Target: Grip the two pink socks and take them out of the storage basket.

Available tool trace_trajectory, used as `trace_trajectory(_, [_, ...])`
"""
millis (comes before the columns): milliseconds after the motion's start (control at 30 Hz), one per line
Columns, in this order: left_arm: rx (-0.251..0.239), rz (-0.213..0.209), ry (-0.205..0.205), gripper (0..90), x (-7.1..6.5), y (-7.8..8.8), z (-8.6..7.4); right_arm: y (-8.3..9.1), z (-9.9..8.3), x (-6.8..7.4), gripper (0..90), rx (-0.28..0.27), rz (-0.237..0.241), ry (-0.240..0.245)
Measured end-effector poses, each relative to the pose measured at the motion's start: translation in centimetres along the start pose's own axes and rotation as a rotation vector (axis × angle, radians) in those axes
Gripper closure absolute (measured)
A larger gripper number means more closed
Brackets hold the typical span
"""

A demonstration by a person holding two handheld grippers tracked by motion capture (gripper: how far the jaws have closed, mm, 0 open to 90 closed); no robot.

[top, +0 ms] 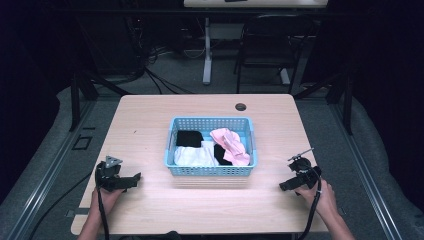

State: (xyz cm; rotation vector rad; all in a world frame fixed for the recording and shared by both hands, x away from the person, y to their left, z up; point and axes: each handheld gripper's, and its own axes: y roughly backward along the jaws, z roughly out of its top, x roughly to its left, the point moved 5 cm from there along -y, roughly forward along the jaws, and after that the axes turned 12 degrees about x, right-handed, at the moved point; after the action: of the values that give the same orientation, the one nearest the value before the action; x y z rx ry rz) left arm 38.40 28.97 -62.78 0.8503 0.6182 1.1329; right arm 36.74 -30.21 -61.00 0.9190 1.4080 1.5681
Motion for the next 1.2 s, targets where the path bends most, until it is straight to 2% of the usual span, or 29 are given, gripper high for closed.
trace_trajectory(33, [0.0,0.0,0.0,0.3,0.0,0.0,0.0,-0.1,0.0,0.1,0.0,-0.018,0.007,-0.013])
trace_trajectory(133, [0.0,0.0,0.0,0.3,0.0,0.0,0.0,0.0,0.0,0.0,0.0,-0.003,0.0,0.0])
trace_trajectory(400, [0.0,0.0,0.0,0.3,0.0,0.0,0.0,-0.2,0.0,0.1,0.0,-0.028,0.009,-0.018])
trace_trajectory(433, [0.0,0.0,0.0,0.3,0.0,0.0,0.0,0.0,0.0,0.0,0.0,-0.004,0.001,0.001])
trace_trajectory(500, [0.0,0.0,0.0,0.3,0.0,0.0,0.0,-0.1,0.0,0.1,0.0,-0.026,0.004,-0.019])
trace_trajectory(533, [0.0,0.0,0.0,0.3,0.0,0.0,0.0,-0.1,0.1,0.1,0.0,-0.022,0.004,-0.021])
trace_trajectory(567, [0.0,0.0,0.0,0.3,0.0,0.0,0.0,0.0,0.1,0.1,0.0,0.004,-0.003,-0.009])
trace_trajectory(633, [0.0,0.0,0.001,0.3,0.0,0.0,0.0,-0.2,0.2,0.2,0.0,-0.006,0.008,-0.022])
trace_trajectory(667, [0.0,0.0,0.0,0.3,0.0,0.0,0.0,0.1,0.2,0.1,0.0,0.017,-0.01,-0.005])
trace_trajectory(733, [0.0,0.0,0.0,0.3,0.0,0.0,0.0,0.4,0.3,0.2,0.0,0.015,-0.004,0.007])
trace_trajectory(1200, [-0.002,-0.002,-0.002,0.3,0.0,0.0,0.0,3.7,0.3,0.5,0.0,-0.042,0.015,0.02])
